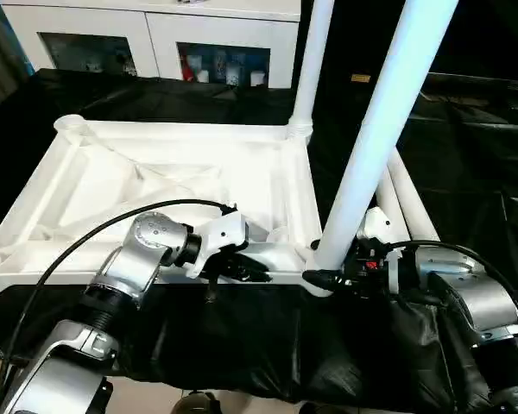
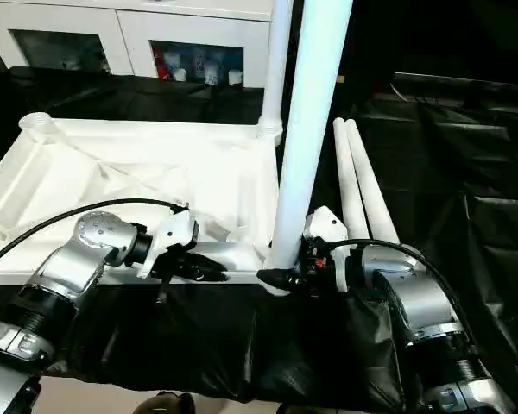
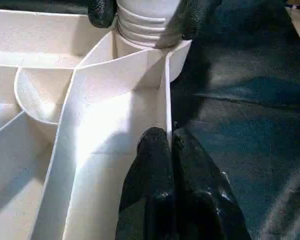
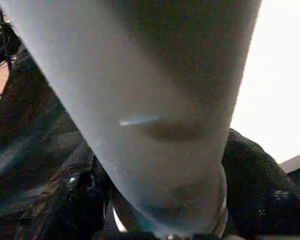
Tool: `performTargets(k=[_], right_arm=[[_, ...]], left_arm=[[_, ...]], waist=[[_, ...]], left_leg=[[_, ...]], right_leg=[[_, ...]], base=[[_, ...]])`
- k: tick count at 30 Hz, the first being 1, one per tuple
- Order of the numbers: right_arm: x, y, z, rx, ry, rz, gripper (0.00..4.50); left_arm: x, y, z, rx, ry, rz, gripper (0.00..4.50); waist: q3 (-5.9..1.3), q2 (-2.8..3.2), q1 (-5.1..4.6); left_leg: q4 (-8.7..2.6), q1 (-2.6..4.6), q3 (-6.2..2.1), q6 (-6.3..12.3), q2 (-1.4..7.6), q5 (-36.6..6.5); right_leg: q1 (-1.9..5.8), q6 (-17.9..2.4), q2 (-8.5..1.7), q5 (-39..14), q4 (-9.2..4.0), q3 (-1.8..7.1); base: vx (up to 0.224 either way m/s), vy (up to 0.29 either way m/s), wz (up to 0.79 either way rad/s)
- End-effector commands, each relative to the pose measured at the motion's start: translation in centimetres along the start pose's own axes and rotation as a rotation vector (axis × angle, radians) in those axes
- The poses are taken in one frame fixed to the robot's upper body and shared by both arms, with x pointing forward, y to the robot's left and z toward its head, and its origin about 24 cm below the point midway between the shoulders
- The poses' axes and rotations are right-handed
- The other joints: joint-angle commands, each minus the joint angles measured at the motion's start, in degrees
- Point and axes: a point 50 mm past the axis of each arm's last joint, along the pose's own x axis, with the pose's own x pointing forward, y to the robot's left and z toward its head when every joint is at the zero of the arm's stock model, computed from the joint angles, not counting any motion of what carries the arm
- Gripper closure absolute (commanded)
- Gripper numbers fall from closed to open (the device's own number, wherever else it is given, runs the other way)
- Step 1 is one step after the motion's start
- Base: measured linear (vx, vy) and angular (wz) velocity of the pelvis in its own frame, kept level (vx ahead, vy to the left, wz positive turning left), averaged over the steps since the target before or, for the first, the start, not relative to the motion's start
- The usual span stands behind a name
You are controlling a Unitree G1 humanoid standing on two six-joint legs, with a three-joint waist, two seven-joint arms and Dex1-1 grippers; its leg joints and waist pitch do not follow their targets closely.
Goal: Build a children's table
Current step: Rotate leg to tighten
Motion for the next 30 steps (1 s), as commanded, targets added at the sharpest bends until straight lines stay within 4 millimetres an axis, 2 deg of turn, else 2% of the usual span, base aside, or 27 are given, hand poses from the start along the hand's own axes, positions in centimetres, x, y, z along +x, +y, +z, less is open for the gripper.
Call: performTargets(k=[1, 7, 8, 9, 13, 15, 19, 20, 23, 24, 25, 26, 30], right_arm=[[1.6, 1.5, 0.7, -0.030, -0.015, 0.123, 1.63], [2.8, 0.8, 0.3, 0.039, -0.107, -0.080, 1.80], [3.3, 0.0, 0.2, 0.039, -0.121, -0.208, 1.81], [3.4, -0.1, 0.1, 0.045, -0.124, -0.232, 1.81], [4.5, -1.3, -0.4, 0.129, -0.146, -0.467, 1.82], [5.1, -1.4, -0.3, 0.167, -0.170, -0.535, 1.82], [6.3, -1.4, -0.2, 0.228, -0.206, -0.627, 1.83], [7.1, -1.4, 0.2, 0.265, -0.228, -0.699, 1.83], [7.6, -1.3, 0.7, 0.270, -0.261, -0.715, 1.83], [7.8, -1.3, 0.9, 0.261, -0.271, -0.719, 1.27], [7.9, -1.2, 1.0, 0.261, -0.283, -0.717, 1.13], [8.0, -1.2, 1.2, 0.252, -0.292, -0.711, 1.13], [7.3, -1.2, 1.2, 0.182, -0.264, -0.656, 0.86]], left_arm=[[1.6, -0.4, 0.3, 0.018, 0.012, -0.065, 4.50], [2.3, 0.4, 0.7, -0.028, -0.027, 0.060, 4.50], [2.7, 0.7, 0.9, -0.050, -0.032, 0.118, 4.50], [2.8, 0.8, 0.9, -0.053, -0.031, 0.130, 4.50], [4.2, 1.1, 1.5, -0.089, -0.029, 0.239, 4.50], [5.0, 1.0, 1.9, -0.098, -0.030, 0.272, 4.50], [6.5, 0.6, 2.7, -0.118, -0.053, 0.306, 4.50], [7.4, 0.3, 3.4, -0.133, -0.075, 0.322, 4.50], [7.7, 0.1, 3.7, -0.130, -0.082, 0.325, 4.50], [7.8, 0.0, 3.7, -0.126, -0.085, 0.319, 4.50], [7.8, 0.0, 3.8, -0.123, -0.090, 0.313, 4.50], [7.7, 0.0, 3.7, -0.116, -0.088, 0.315, 4.50], [7.0, 0.0, 3.2, -0.099, -0.063, 0.310, 4.50]], waist=[[-3.77, -0.19, -0.03], [-3.45, -0.10, -0.30], [-3.29, -0.15, -0.55], [-3.12, -0.23, -0.81], [-2.92, -0.23, -1.66], [-2.85, -0.29, -1.81], [-2.93, -0.16, -1.94], [-3.04, -0.14, -1.94], [-3.05, -0.05, -2.04], [-3.02, -0.09, -2.10], [-3.06, 0.22, -2.06], [-3.12, -0.01, -2.14], [-3.08, 0.06, -2.13]], left_leg=[[-3.50, 1.43, -1.36, 4.37, 3.81, -10.7], [-3.92, 1.55, -1.48, 2.38, 3.80, -14.1], [-4.11, 1.67, -1.67, 0.94, 3.74, -16.1], [-4.26, 1.59, -1.85, 0.08, 3.54, -17.8], [-4.56, 1.88, -2.17, -1.29, 3.52, -20.7], [-4.51, 1.97, -2.18, -1.23, 3.46, -21.2], [-4.61, 1.77, -2.17, -0.83, 3.55, -20.4], [-4.60, 1.75, -2.12, -0.84, 3.51, -19.9], [-4.64, 1.58, -2.07, -0.53, 3.45, -19.2], [-4.64, 1.53, -2.03, -0.40, 3.37, -19.4], [-4.66, 1.52, -2.09, -0.35, 3.33, -19.5], [-4.66, 1.55, -2.00, -0.22, 3.32, -19.6], [-4.66, 1.37, -1.92, 0.27, 3.31, -18.4]], right_leg=[[2.48, -15.8, -3.69, -8.2, -2.74, 2.56], [2.21, -14.6, -3.84, -13.3, -3.42, 2.71], [2.05, -13.6, -4.03, -17.2, -3.87, 2.74], [2.02, -12.4, -4.08, -20.8, -4.28, 2.63], [1.58, -10.1, -4.05, -25.6, -4.99, 2.64], [1.39, -9.5, -4.09, -26.6, -5.24, 2.72], [1.37, -9.2, -4.01, -25.5, -5.23, 2.79], [1.40, -9.4, -3.91, -24.2, -5.06, 2.76], [1.42, -9.5, -3.76, -22.1, -4.92, 2.79], [1.43, -9.5, -3.72, -22.1, -4.99, 2.77], [1.49, -9.4, -3.76, -21.8, -4.93, 2.75], [1.52, -9.3, -3.60, -21.0, -4.92, 2.76], [1.72, -9.7, -3.53, -19.0, -4.70, 2.79]], base=[[0.000, 0.000, 0.00], [0.000, 0.000, 0.00], [0.000, 0.000, 0.00], [0.000, 0.000, 0.00], [0.000, 0.000, 0.00], [0.000, 0.000, 0.00], [0.000, 0.000, 0.00], [0.000, 0.000, 0.00], [0.000, 0.000, 0.00], [0.000, 0.000, 0.00], [0.000, 0.000, 0.00], [0.000, 0.000, 0.00], [0.000, 0.000, 0.00]])
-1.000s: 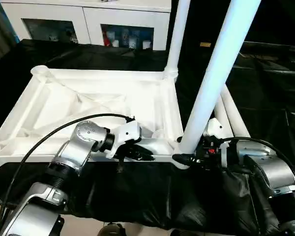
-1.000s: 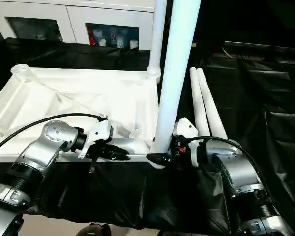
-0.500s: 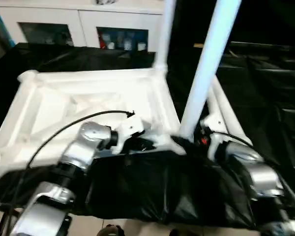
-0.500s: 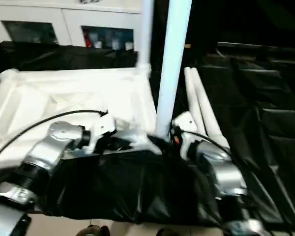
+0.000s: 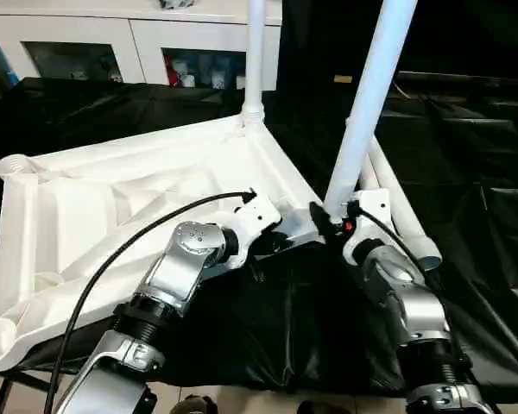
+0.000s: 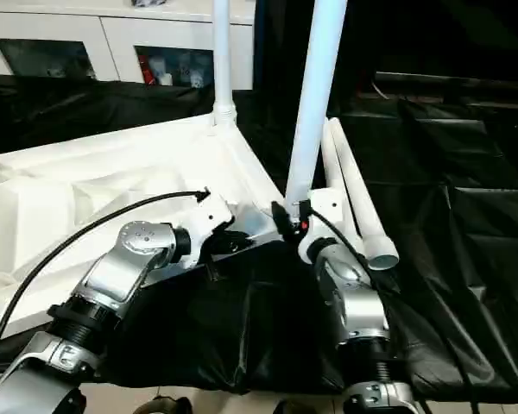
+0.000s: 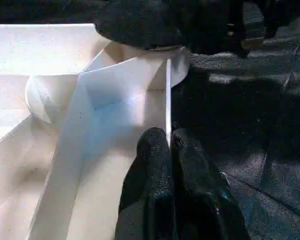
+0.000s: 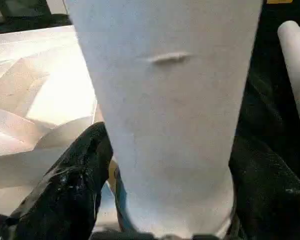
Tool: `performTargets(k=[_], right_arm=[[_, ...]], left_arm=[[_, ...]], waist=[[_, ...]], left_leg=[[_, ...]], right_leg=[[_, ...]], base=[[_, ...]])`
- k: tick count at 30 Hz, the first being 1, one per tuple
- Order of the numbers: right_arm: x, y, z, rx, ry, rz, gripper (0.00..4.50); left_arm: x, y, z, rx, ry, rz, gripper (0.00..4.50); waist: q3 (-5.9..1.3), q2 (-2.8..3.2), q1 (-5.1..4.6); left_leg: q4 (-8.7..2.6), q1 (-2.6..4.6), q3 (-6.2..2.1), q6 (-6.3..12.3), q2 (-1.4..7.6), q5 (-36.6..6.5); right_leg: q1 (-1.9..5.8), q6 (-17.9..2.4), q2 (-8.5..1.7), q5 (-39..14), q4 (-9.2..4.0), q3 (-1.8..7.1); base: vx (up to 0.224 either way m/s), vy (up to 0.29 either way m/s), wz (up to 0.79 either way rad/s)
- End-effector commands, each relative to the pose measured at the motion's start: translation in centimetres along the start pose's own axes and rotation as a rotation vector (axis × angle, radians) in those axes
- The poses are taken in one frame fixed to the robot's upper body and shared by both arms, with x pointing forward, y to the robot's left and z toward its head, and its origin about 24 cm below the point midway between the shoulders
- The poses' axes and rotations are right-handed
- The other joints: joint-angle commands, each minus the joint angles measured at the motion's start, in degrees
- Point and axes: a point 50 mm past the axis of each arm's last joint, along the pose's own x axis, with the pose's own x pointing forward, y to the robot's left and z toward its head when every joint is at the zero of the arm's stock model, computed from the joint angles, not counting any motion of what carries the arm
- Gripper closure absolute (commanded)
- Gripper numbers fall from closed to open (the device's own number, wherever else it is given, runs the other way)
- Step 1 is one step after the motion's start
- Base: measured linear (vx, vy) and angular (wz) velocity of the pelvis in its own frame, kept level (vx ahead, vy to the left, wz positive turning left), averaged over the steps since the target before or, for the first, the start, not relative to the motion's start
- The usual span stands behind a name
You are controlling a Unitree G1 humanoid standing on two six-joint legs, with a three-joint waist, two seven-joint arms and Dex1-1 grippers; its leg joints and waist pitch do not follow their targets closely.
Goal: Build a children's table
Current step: Rotate leg to tighten
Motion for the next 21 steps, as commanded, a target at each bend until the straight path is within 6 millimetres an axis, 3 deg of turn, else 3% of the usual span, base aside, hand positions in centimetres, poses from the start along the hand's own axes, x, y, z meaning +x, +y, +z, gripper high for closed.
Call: performTargets(k=[1, 7, 11, 14, 21], right_arm=[[0.7, 3.4, -0.1, -0.044, 0.022, 0.215, 0.73], [-0.7, 2.3, 0.3, -0.137, 0.048, 0.409, 0.73], [-1.8, 1.9, 0.4, -0.183, 0.077, 0.559, 0.73], [-3.2, 1.9, 0.6, -0.206, 0.131, 0.763, 0.73], [-4.1, 2.0, 0.6, -0.233, 0.206, 0.919, 0.85]], left_arm=[[1.5, -2.2, 0.5, 0.031, -0.025, -0.127, 4.50], [0.1, -1.4, -0.2, 0.087, 0.004, -0.175, 4.50], [-0.8, -0.8, -0.5, 0.119, 0.011, -0.225, 4.50], [-1.8, -0.6, -0.8, 0.135, 0.006, -0.322, 4.50], [-2.6, 0.0, -1.2, 0.142, 0.026, -0.381, 4.50]], waist=[[-3.10, -0.12, -0.01], [-3.41, -0.19, 0.04], [-3.70, -0.15, 0.16], [-3.57, -0.22, 0.43], [-3.16, -0.14, 1.05]], left_leg=[[-4.48, 1.16, -1.91, 0.44, 3.35, -18.2], [-3.96, 0.83, -1.69, 2.86, 3.33, -13.5], [-3.39, 0.84, -1.52, 5.44, 3.34, -9.4], [-3.34, 0.92, -1.45, 6.57, 3.43, -9.9], [-3.82, 1.42, -1.38, 3.40, 3.82, -14.8]], right_leg=[[1.71, -9.9, -3.47, -18.6, -4.50, 2.71], [2.25, -11.5, -3.52, -12.7, -3.82, 2.70], [2.49, -14.4, -3.32, -5.1, -2.86, 2.57], [2.67, -15.0, -3.38, -5.7, -2.87, 2.54], [2.12, -14.2, -3.52, -13.8, -3.51, 2.67]], base=[[0.000, 0.000, 0.00], [0.000, 0.000, 0.00], [0.000, 0.000, 0.00], [0.000, 0.000, 0.00], [0.000, 0.000, 0.00]])
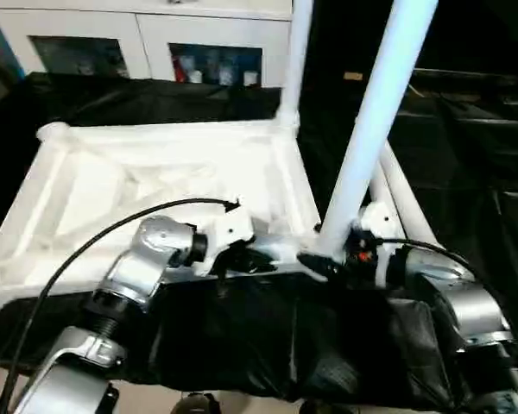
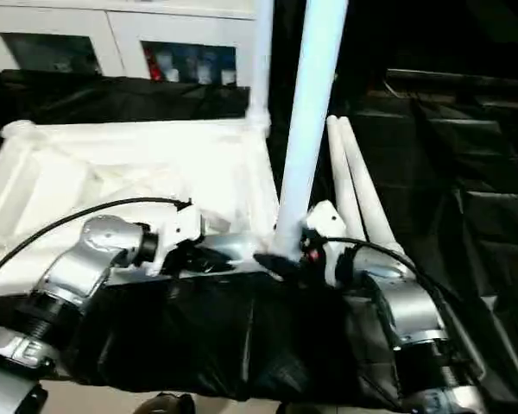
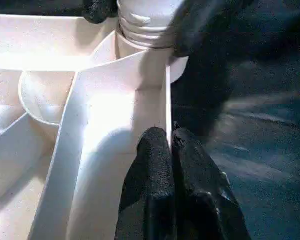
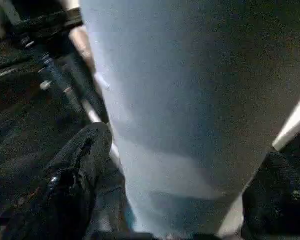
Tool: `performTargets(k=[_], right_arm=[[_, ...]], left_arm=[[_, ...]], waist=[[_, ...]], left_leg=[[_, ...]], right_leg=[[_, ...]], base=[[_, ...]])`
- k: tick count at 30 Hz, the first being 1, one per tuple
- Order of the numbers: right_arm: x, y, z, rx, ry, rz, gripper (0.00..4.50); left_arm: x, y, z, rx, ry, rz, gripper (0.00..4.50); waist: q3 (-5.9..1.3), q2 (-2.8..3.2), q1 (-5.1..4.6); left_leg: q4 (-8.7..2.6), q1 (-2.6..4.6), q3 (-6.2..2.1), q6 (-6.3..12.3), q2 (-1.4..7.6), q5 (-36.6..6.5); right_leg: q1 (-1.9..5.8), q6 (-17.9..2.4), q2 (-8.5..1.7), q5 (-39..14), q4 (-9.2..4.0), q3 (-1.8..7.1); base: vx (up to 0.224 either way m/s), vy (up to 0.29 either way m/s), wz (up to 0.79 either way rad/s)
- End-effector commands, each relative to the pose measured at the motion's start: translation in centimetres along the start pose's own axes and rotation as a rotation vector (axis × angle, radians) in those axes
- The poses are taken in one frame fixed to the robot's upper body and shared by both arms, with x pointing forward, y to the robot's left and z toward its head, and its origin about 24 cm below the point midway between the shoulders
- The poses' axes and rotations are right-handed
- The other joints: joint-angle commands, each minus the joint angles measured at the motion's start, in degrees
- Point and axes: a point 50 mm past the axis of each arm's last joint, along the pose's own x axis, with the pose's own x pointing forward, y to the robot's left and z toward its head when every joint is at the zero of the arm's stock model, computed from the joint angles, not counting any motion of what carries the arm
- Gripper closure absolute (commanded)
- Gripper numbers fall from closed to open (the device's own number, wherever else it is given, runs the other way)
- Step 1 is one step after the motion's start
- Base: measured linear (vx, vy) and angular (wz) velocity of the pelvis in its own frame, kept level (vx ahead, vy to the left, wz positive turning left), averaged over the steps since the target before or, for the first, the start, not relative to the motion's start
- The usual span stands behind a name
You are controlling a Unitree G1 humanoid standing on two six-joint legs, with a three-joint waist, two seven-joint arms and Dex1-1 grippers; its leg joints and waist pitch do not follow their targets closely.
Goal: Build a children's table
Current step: Rotate leg to tighten
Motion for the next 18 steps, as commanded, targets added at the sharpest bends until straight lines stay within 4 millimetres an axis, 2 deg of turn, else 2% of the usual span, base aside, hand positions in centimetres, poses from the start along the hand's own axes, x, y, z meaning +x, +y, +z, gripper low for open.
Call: performTargets(k=[1, 2, 8, 13, 14, 16, 18], right_arm=[[2.1, 2.4, 0.8, -0.029, -0.003, 0.215, 0.97], [2.1, 2.5, 0.8, -0.027, 0.004, 0.232, 0.97], [1.9, 3.4, 0.5, -0.007, 0.039, 0.327, 1.48], [1.9, 3.6, 0.3, 0.008, 0.039, 0.336, 1.80], [2.0, 3.5, 0.2, 0.023, 0.018, 0.306, 1.82], [2.3, 3.1, 0.3, 0.051, -0.023, 0.234, 1.85], [2.8, 2.2, 0.5, 0.075, -0.070, 0.090, 1.88]], left_arm=[[1.4, -0.3, 0.5, 0.019, 0.001, -0.059, 4.50], [1.3, -0.2, 0.5, 0.019, 0.004, -0.063, 4.50], [0.7, 0.3, 0.2, 0.032, 0.023, -0.092, 4.50], [0.6, 0.4, 0.1, 0.029, 0.021, -0.096, 4.50], [0.6, 0.4, 0.1, 0.023, 0.012, -0.090, 4.50], [0.8, 0.4, 0.2, 0.008, 0.000, -0.068, 4.50], [1.0, 0.5, 0.1, -0.018, -0.007, -0.009, 4.50]], waist=[[-3.22, -0.30, 0.13], [-3.30, -0.47, 0.18], [-3.46, -0.54, 0.94], [-3.47, -0.57, 1.04], [-3.47, -0.31, 1.10], [-3.51, -0.37, 1.03], [-3.41, -0.33, 0.79]], left_leg=[[-3.93, 1.62, -1.38, 3.08, 3.72, -15.1], [-3.93, 1.54, -1.41, 2.93, 3.72, -14.8], [-3.73, 1.40, -1.39, 3.53, 3.74, -12.4], [-3.74, 1.29, -1.45, 3.50, 3.74, -12.2], [-3.74, 1.36, -1.47, 3.42, 3.76, -12.3], [-3.82, 1.41, -1.44, 3.10, 3.79, -12.8], [-4.03, 1.50, -1.55, 2.19, 3.78, -14.4]], right_leg=[[2.01, -14.0, -3.61, -14.4, -3.66, 2.75], [2.15, -13.8, -3.68, -14.5, -3.61, 2.74], [2.19, -13.6, -3.83, -13.3, -3.35, 2.72], [2.28, -13.8, -3.90, -13.1, -3.29, 2.66], [2.21, -13.8, -3.92, -13.2, -3.32, 2.67], [2.16, -14.0, -3.87, -13.2, -3.35, 2.69], [1.97, -13.7, -3.90, -15.4, -3.61, 2.67]], base=[[0.000, 0.000, 0.00], [0.000, 0.000, 0.00], [0.000, 0.000, 0.00], [0.000, 0.000, 0.00], [0.000, 0.000, 0.00], [0.000, 0.000, 0.00], [0.000, 0.000, 0.00]])
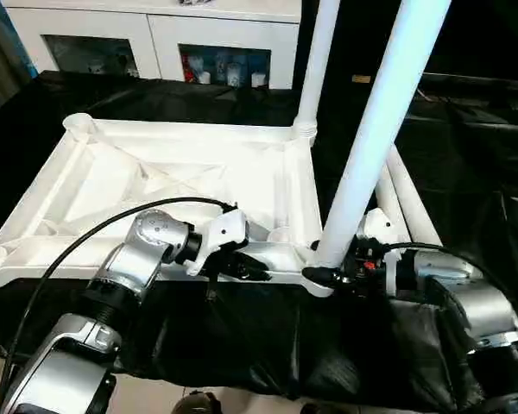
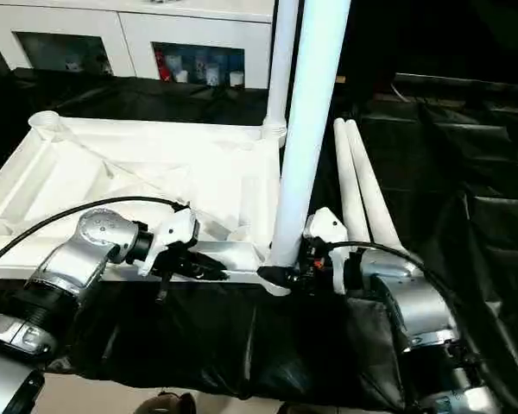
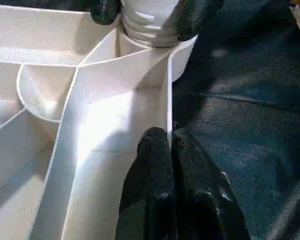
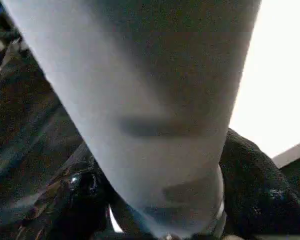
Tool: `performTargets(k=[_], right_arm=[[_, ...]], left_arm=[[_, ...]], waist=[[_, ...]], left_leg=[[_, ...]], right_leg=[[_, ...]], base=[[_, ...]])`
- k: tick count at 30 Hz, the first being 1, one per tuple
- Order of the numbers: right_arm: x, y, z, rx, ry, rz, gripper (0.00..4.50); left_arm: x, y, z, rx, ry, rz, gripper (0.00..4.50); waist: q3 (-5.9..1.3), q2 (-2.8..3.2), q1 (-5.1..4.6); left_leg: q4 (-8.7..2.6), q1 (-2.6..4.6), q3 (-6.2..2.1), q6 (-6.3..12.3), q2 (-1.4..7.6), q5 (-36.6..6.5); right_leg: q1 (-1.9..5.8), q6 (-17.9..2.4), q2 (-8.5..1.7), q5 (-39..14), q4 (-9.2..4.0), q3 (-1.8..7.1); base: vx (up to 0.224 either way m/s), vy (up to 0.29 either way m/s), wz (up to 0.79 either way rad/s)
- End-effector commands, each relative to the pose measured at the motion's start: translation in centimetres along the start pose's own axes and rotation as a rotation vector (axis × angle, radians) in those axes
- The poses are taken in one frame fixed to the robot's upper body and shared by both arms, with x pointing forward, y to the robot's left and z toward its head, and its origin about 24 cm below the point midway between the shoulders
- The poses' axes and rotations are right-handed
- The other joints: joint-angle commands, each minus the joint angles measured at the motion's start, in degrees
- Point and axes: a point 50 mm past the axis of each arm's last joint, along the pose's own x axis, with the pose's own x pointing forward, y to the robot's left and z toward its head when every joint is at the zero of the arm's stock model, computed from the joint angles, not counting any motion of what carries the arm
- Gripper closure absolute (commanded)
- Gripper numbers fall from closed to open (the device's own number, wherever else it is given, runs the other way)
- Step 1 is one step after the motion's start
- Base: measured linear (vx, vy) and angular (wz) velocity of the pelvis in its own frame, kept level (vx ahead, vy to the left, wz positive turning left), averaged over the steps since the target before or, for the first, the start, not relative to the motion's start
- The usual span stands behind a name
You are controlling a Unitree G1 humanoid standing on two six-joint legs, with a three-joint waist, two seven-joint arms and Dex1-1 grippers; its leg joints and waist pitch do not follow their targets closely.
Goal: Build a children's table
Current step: Rotate leg to tighten
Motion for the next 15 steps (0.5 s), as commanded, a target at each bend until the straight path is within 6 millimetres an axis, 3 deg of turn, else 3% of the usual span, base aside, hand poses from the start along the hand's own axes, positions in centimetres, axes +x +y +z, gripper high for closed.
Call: performTargets(k=[1, 2, 3, 5, 6, 10, 13, 15], right_arm=[[2.8, 1.7, 0.4, 0.019, -0.066, 0.061, 1.88], [3.3, 0.8, 0.5, 0.049, -0.098, -0.071, 1.89], [3.6, 0.4, 0.4, 0.069, -0.107, -0.142, 1.89], [4.0, -0.2, 0.2, 0.102, -0.118, -0.242, 1.90], [4.3, -0.5, 0.0, 0.135, -0.125, -0.310, 1.90], [6.0, -1.0, -0.6, 0.209, -0.124, -0.524, 1.90], [6.8, -1.2, -0.5, 0.245, -0.133, -0.603, 1.91], [7.4, -1.2, -0.1, 0.262, -0.147, -0.637, 1.91]], left_arm=[[1.8, 0.1, 0.6, -0.007, -0.016, 0.053, 4.50], [2.0, 0.3, 0.5, -0.034, -0.022, 0.110, 4.50], [2.2, 0.4, 0.6, -0.048, -0.025, 0.147, 4.50], [2.5, 0.4, 0.6, -0.071, -0.031, 0.195, 4.50], [2.8, 0.4, 0.7, -0.088, -0.034, 0.227, 4.50], [4.4, 0.2, 1.6, -0.163, -0.075, 0.363, 4.50], [5.4, 0.1, 2.3, -0.192, -0.099, 0.404, 4.50], [6.3, -0.2, 2.9, -0.207, -0.113, 0.414, 4.50]], waist=[[-3.31, -0.28, -0.24], [-3.25, -0.30, -0.45], [-3.09, -0.16, -0.69], [-3.01, -0.25, -1.02], [-2.95, -0.09, -1.33], [-3.07, -0.07, -2.26], [-3.03, -0.37, -2.42], [-3.16, -0.23, -2.51]], left_leg=[[-4.06, 1.49, -1.57, 1.78, 3.71, -15.0], [-4.18, 1.37, -1.76, 1.06, 3.59, -16.1], [-4.34, 1.60, -1.85, -0.03, 3.63, -17.6], [-4.53, 1.52, -2.11, -0.81, 3.59, -18.8], [-4.60, 1.67, -2.13, -1.19, 3.58, -19.6], [-4.69, 1.57, -2.20, -2.11, 3.65, -20.7], [-4.44, 1.66, -1.98, -0.84, 3.29, -20.0], [-4.48, 1.29, -2.00, -0.20, 3.23, -18.2]], right_leg=[[1.86, -13.5, -3.95, -16.4, -3.79, 2.73], [2.02, -12.7, -4.04, -18.7, -3.98, 2.67], [1.58, -12.2, -4.16, -21.3, -4.33, 2.72], [1.77, -10.8, -4.22, -24.0, -4.64, 2.66], [1.44, -10.7, -4.11, -24.3, -4.74, 2.69], [1.39, -10.6, -4.05, -23.7, -4.69, 2.72], [1.27, -9.8, -3.91, -24.5, -5.21, 2.83], [1.54, -9.6, -3.76, -22.8, -4.97, 2.76]], base=[[0.000, 0.000, 0.00], [0.000, 0.000, 0.00], [0.000, 0.000, 0.00], [0.000, 0.000, 0.00], [0.000, 0.000, 0.00], [0.000, 0.000, 0.00], [0.000, 0.000, 0.00], [0.000, 0.000, 0.00]])
